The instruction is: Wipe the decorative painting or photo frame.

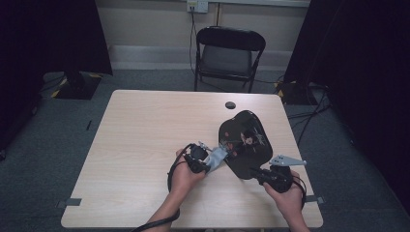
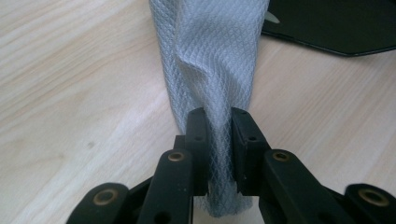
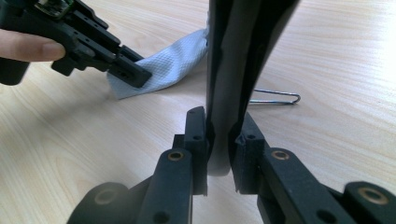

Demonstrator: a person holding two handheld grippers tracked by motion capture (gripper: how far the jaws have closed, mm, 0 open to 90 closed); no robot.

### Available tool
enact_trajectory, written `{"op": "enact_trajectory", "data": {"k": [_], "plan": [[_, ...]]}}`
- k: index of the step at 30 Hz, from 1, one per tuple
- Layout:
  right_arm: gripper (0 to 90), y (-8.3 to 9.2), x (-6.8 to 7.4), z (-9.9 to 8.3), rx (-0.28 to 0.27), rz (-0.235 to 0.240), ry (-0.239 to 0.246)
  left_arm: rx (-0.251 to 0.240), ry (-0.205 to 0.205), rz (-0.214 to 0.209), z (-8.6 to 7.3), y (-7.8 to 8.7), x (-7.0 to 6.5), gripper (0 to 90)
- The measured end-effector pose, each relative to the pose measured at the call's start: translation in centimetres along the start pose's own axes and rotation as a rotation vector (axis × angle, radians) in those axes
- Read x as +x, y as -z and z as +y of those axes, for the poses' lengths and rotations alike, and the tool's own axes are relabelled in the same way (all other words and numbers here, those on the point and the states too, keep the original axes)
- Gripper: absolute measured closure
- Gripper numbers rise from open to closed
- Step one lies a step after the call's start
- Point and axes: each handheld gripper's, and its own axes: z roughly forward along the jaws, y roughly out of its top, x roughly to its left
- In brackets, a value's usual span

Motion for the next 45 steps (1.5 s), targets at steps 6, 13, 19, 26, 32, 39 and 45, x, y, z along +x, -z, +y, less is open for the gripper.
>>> {"op": "enact_trajectory", "data": {"k": [6,13,19,26,32,39,45], "plan": [[79.0,0.0,0.0,0.0,0.001,-0.001,-0.002,-0.043,-0.004,-0.006,1.0,3.0,0.4,78.8],[79.1,0.0,0.0,0.0,0.001,0.002,-0.003,-0.117,-0.028,0.018,3.5,7.5,0.4,78.7],[79.1,0.0,0.0,0.0,0.002,0.002,-0.002,-0.172,-0.065,0.025,5.8,9.8,-0.7,78.6],[79.1,0.0,-0.1,0.0,0.001,0.003,-0.001,-0.210,-0.104,0.010,7.4,10.4,-2.1,78.6],[79.0,0.0,-0.1,0.0,0.000,0.005,0.000,-0.187,-0.111,0.007,7.2,8.9,-2.3,78.7],[79.0,0.0,-0.1,0.0,0.000,0.005,0.003,-0.143,-0.094,-0.006,6.0,6.5,-2.1,78.7],[79.0,0.0,-0.1,0.0,0.000,0.005,0.003,-0.118,-0.076,-0.017,4.9,4.7,-1.6,78.6]]}}
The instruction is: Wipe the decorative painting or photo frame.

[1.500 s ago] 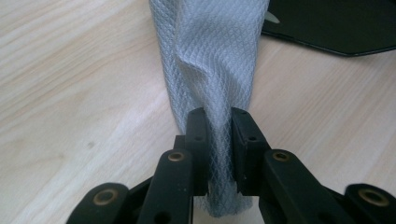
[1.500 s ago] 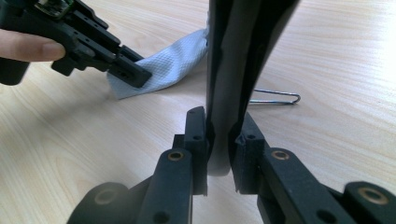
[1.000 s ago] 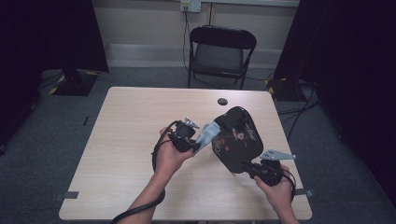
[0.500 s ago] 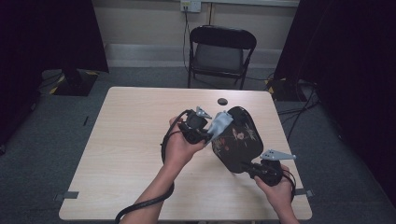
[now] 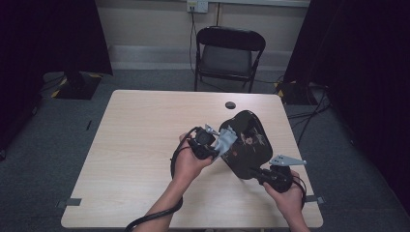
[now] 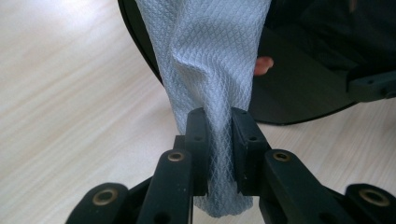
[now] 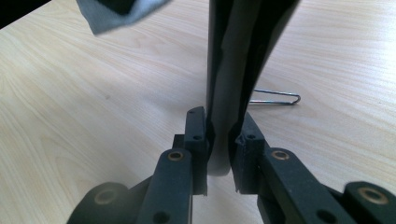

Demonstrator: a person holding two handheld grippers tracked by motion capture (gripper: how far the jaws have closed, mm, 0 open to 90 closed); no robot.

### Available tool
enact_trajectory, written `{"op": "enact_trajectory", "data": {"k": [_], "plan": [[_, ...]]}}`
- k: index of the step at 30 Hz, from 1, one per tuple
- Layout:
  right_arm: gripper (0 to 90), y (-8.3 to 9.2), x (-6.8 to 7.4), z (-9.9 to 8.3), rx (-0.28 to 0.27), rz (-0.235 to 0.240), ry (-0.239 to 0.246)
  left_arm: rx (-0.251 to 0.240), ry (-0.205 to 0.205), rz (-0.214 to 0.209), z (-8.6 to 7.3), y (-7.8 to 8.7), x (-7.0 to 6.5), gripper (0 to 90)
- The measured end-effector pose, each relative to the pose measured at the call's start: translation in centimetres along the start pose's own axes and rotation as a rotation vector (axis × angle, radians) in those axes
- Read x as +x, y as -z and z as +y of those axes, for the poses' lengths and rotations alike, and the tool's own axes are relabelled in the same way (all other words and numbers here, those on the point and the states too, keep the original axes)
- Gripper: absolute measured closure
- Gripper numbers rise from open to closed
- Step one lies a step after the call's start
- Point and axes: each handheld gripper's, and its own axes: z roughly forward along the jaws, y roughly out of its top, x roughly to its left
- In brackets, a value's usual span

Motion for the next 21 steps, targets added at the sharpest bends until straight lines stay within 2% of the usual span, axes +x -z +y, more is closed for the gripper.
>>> {"op": "enact_trajectory", "data": {"k": [9,21], "plan": [[79.0,0.0,0.0,0.0,0.001,0.000,-0.003,0.056,0.024,-0.013,-2.2,-2.2,0.2,78.7],[79.0,0.0,0.1,0.0,0.001,-0.002,-0.002,0.125,0.017,-0.016,-4.2,-4.3,0.1,78.7]]}}
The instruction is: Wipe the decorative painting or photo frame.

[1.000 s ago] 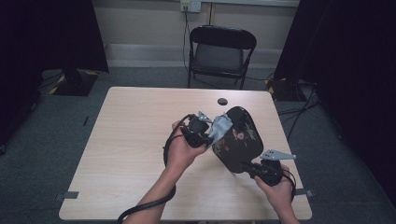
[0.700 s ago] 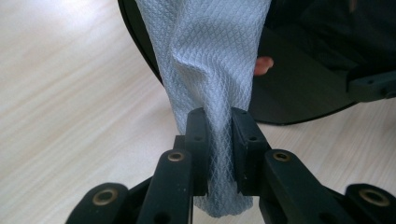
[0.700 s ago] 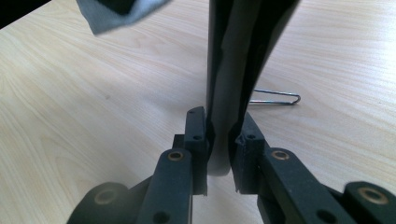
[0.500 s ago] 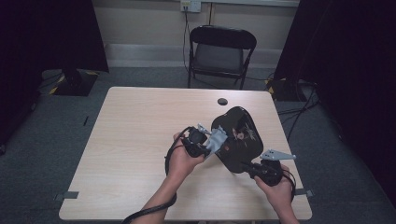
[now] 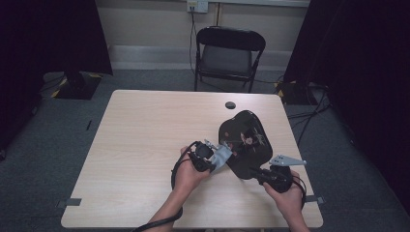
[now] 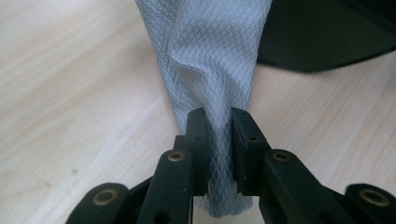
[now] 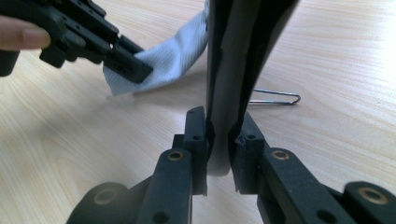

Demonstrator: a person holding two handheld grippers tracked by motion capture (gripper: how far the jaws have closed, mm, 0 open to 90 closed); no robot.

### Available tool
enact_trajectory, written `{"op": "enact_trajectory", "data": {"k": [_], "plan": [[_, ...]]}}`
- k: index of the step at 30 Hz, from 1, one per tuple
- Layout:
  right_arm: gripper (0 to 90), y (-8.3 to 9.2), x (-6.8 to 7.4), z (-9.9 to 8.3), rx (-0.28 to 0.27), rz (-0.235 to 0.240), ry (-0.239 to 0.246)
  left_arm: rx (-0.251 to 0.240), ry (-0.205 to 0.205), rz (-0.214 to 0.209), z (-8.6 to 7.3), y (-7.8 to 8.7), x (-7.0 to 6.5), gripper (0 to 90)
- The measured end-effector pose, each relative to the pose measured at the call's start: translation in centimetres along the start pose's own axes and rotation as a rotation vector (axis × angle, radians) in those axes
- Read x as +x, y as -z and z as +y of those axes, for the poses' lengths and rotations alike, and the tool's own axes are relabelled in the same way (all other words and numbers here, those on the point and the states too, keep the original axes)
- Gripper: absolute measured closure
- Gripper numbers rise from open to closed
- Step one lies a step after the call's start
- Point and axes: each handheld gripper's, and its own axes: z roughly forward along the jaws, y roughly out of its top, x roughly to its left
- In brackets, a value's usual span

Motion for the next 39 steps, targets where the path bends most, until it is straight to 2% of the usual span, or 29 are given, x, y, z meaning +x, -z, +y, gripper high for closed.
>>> {"op": "enact_trajectory", "data": {"k": [4,10,15,20,26,28,31,33,36,39], "plan": [[78.9,0.0,0.0,0.0,0.000,0.001,-0.001,0.035,-0.012,0.011,-0.6,-0.6,0.0,78.8],[79.0,0.0,0.0,0.0,0.001,0.000,-0.001,0.028,0.005,-0.003,-0.8,-0.1,0.0,78.7],[79.0,0.0,0.0,0.0,0.001,0.000,-0.003,-0.011,0.007,-0.001,0.0,2.1,0.2,78.7],[79.0,0.0,0.0,0.0,0.001,0.000,-0.002,-0.054,-0.010,0.006,1.3,4.9,0.3,78.6],[79.0,0.0,0.0,0.0,0.001,-0.001,0.000,-0.098,-0.026,0.019,3.3,8.1,0.4,78.2],[79.0,0.0,0.0,0.0,0.001,-0.002,-0.002,-0.117,-0.027,0.035,4.0,9.1,0.4,78.2],[79.0,0.0,0.0,0.0,0.000,-0.002,0.000,-0.148,-0.035,0.033,5.2,10.6,0.5,78.2],[79.0,0.0,0.0,0.0,0.001,-0.002,0.001,-0.164,-0.031,0.031,5.8,11.3,0.3,78.1],[79.0,0.0,0.0,0.0,0.001,-0.001,0.000,-0.175,-0.055,0.033,6.8,12.1,0.0,78.2],[79.0,0.0,0.0,0.1,0.001,-0.004,0.002,-0.191,-0.062,0.027,7.4,12.1,-0.3,78.2]]}}
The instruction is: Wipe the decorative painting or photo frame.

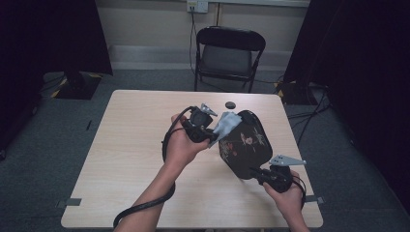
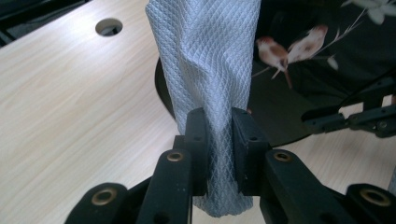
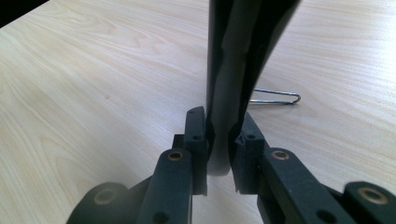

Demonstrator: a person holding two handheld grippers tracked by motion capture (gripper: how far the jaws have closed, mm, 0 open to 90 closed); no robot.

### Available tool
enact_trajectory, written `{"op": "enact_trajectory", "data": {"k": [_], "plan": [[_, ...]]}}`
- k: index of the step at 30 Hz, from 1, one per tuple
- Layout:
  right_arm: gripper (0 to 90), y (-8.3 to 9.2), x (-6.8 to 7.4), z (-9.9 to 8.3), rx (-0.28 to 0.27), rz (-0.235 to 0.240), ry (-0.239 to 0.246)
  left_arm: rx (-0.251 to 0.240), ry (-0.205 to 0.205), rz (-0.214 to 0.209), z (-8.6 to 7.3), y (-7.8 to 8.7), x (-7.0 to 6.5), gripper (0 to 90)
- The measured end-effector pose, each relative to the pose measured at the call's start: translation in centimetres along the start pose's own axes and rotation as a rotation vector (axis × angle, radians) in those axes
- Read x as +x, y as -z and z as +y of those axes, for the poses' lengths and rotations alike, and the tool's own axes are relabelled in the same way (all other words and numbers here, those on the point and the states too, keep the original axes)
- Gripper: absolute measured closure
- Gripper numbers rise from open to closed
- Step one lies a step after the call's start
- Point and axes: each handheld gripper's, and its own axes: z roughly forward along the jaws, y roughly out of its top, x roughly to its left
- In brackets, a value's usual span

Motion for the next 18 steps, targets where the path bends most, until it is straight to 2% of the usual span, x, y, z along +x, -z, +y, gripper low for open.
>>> {"op": "enact_trajectory", "data": {"k": [7,18], "plan": [[79.0,0.0,0.0,0.0,0.000,0.001,0.000,0.017,0.005,-0.012,-0.1,-1.7,-0.2,78.3],[79.0,0.0,0.0,0.0,-0.001,0.001,0.000,0.063,0.005,-0.028,-2.5,-4.4,-0.4,78.3]]}}
